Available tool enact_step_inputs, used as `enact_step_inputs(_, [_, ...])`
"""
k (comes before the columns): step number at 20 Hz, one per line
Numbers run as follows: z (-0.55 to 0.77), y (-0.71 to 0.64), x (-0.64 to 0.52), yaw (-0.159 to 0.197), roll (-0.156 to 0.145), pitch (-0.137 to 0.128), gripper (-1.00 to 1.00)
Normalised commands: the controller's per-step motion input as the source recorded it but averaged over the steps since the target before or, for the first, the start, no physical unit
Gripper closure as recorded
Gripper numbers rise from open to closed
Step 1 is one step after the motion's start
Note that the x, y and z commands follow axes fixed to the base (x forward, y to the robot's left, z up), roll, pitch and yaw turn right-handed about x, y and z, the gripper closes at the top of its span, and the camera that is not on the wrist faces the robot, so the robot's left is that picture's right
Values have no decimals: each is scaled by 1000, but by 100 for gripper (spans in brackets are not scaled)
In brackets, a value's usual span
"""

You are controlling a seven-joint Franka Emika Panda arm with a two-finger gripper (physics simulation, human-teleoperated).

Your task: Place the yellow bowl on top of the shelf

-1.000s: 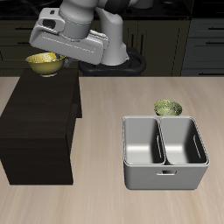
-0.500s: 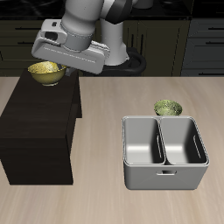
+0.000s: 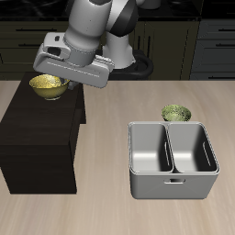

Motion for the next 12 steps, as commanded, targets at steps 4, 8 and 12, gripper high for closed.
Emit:
enact_step_inputs(4, [-279,-22,105,3,-3,40,100])
enact_step_inputs(8, [-219,-46,100,-9,-23,31,100])
enact_step_inputs(12, [-177,-105,62,-3,-100,44,-100])
